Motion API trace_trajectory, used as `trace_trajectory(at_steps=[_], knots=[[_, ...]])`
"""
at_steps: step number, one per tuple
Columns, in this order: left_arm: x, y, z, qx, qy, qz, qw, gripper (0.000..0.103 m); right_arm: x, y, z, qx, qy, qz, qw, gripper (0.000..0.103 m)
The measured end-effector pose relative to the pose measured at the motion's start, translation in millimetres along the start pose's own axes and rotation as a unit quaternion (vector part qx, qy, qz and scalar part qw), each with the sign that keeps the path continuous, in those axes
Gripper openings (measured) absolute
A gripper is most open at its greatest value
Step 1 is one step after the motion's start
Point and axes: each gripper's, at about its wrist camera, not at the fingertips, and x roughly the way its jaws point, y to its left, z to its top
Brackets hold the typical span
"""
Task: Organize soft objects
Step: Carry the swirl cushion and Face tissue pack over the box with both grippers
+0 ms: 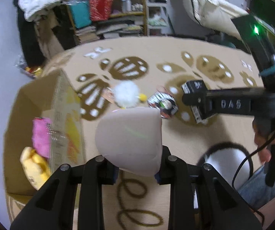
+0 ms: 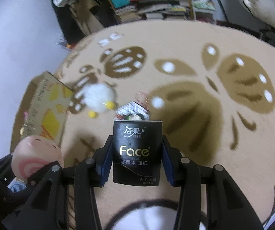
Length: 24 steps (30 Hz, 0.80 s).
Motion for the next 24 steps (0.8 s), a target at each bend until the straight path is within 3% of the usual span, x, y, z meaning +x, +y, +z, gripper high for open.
trace_trajectory(at_steps=[6, 9, 15, 20, 24], knots=[[-25, 32, 9, -0.030, -0.022, 0.027, 0.9990, 0.027, -4, 35, 6, -0.038, -0.030, 0.017, 0.999, 0.049], [-39, 47, 12, -0.043, -0.033, 0.038, 0.9978, 0.027, -4, 50, 11, -0.042, -0.034, 0.050, 0.997, 0.049], [-51, 72, 5, -0.067, -0.038, 0.060, 0.9952, 0.027, -11, 92, 25, -0.080, -0.056, 0.095, 0.991, 0.049], [-56, 95, -5, -0.090, -0.032, 0.080, 0.9922, 0.028, -14, 128, 39, -0.130, -0.071, 0.101, 0.984, 0.049], [-66, 117, -4, -0.124, -0.035, 0.060, 0.9898, 0.028, -16, 153, 51, -0.152, -0.081, 0.129, 0.976, 0.049]])
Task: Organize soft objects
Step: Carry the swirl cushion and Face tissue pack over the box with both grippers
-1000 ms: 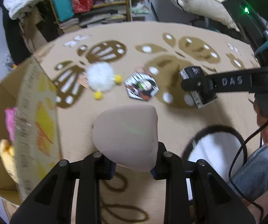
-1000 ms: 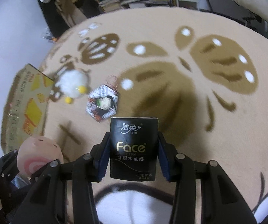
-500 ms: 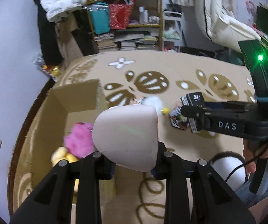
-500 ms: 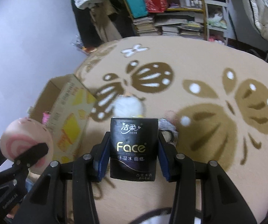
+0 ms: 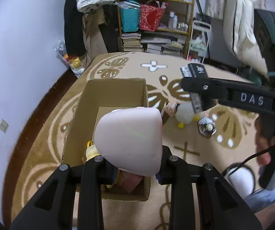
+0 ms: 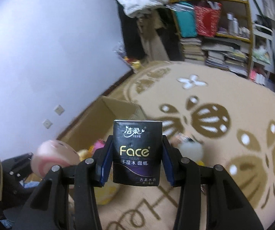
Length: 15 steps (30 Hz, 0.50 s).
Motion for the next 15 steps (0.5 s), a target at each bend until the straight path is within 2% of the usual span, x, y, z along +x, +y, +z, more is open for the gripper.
trace_trajectory(at_steps=[3, 5, 15], knots=[[-5, 11, 4, -0.010, -0.014, 0.023, 0.9996, 0.029, 7, 20, 10, -0.022, -0.007, 0.015, 1.000, 0.049], [-4, 20, 6, -0.028, -0.021, 0.020, 0.9992, 0.029, 12, 29, 13, -0.033, -0.011, 0.018, 0.999, 0.049], [16, 45, 11, -0.060, -0.010, 0.042, 0.9973, 0.031, 52, 44, 12, -0.036, -0.002, 0.033, 0.999, 0.049]])
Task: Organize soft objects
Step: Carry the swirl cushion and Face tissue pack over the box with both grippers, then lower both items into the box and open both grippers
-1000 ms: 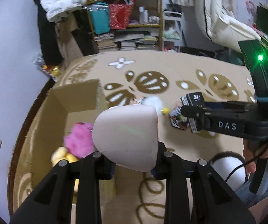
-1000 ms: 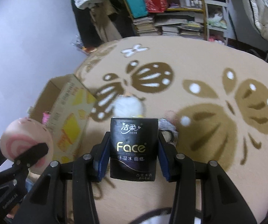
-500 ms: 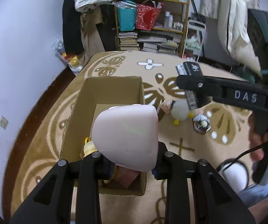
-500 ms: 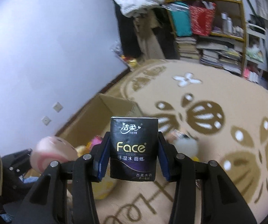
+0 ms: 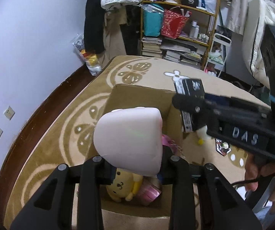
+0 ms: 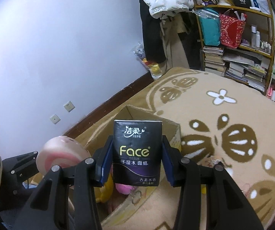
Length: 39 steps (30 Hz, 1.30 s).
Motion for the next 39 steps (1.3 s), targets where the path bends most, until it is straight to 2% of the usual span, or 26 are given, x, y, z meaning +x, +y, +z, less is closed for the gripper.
trace_trajectory(at_steps=[8, 20, 39], knots=[[17, 19, 0, -0.034, 0.025, 0.010, 0.9991, 0.031, 13, -1, -7, -0.008, 0.011, -0.003, 1.000, 0.049], [33, 14, -5, -0.031, 0.050, 0.021, 0.9980, 0.032, 21, -2, -10, -0.016, 0.021, -0.006, 1.000, 0.049], [33, 19, -5, -0.028, 0.048, 0.041, 0.9976, 0.034, 24, -6, -13, -0.017, 0.026, -0.013, 0.999, 0.050]])
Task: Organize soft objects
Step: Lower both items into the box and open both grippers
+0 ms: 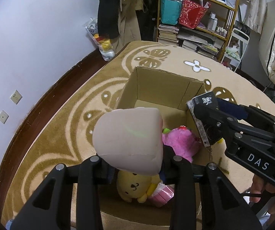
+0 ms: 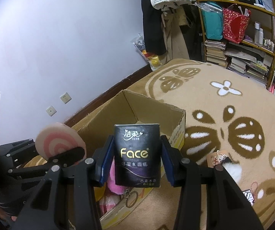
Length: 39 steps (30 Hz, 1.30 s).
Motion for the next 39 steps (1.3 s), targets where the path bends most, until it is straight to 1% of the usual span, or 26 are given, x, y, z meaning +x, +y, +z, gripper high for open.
trace_trajectory(at_steps=[6, 12, 14, 16, 18, 20, 22, 25, 26, 27, 28, 29, 33, 35, 37, 39], knots=[[3, 3, -1, -0.005, 0.002, 0.005, 1.0000, 0.036, 6, 1, -4, -0.007, 0.007, -0.005, 1.000, 0.050], [6, 8, 0, -0.014, 0.003, 0.013, 0.9998, 0.042, 8, 1, -5, -0.004, 0.007, -0.002, 1.000, 0.050], [7, 9, 1, -0.017, 0.002, 0.017, 0.9997, 0.043, 8, 1, -6, -0.004, 0.006, -0.003, 1.000, 0.051], [6, 9, 1, -0.016, -0.003, 0.020, 0.9997, 0.044, 8, 0, -6, -0.002, 0.005, -0.006, 1.000, 0.054], [5, 8, 1, -0.014, -0.005, 0.021, 0.9997, 0.047, 7, -2, -6, 0.001, 0.003, -0.008, 1.000, 0.055], [4, 7, 2, -0.014, -0.009, 0.019, 0.9997, 0.055, 5, -4, -5, 0.004, 0.000, -0.009, 1.000, 0.056], [1, 6, 2, -0.012, -0.017, 0.021, 0.9996, 0.057, 3, -6, -4, 0.007, -0.003, -0.011, 1.000, 0.062], [-3, 4, 4, -0.005, -0.029, 0.027, 0.9992, 0.076, -1, -7, -2, 0.007, -0.008, -0.016, 1.000, 0.065], [-5, 3, 4, -0.005, -0.033, 0.028, 0.9990, 0.078, -3, -8, 0, 0.008, -0.010, -0.019, 1.000, 0.067], [-6, 3, 4, -0.006, -0.036, 0.028, 0.9989, 0.079, -5, -8, 1, 0.009, -0.011, -0.021, 1.000, 0.072], [-7, 3, 5, -0.007, -0.037, 0.027, 0.9989, 0.082, -7, -9, 2, 0.009, -0.014, -0.024, 1.000, 0.076], [-7, 4, 5, -0.009, -0.039, 0.025, 0.9989, 0.086, -10, -10, 3, 0.009, -0.017, -0.029, 0.999, 0.078], [-11, 7, 7, -0.020, -0.049, 0.023, 0.9983, 0.092, -23, -16, 6, 0.015, -0.031, -0.045, 0.998, 0.093], [-15, 8, 9, -0.025, -0.058, 0.024, 0.9977, 0.097, -30, -22, 8, 0.027, -0.040, -0.049, 0.998, 0.096], [-18, 8, 10, -0.027, -0.067, 0.028, 0.9970, 0.099, -36, -28, 8, 0.035, -0.043, -0.057, 0.997, 0.101], [-22, 7, 12, -0.027, -0.082, 0.033, 0.9957, 0.099, -43, -34, 9, 0.041, -0.051, -0.068, 0.996, 0.103]])
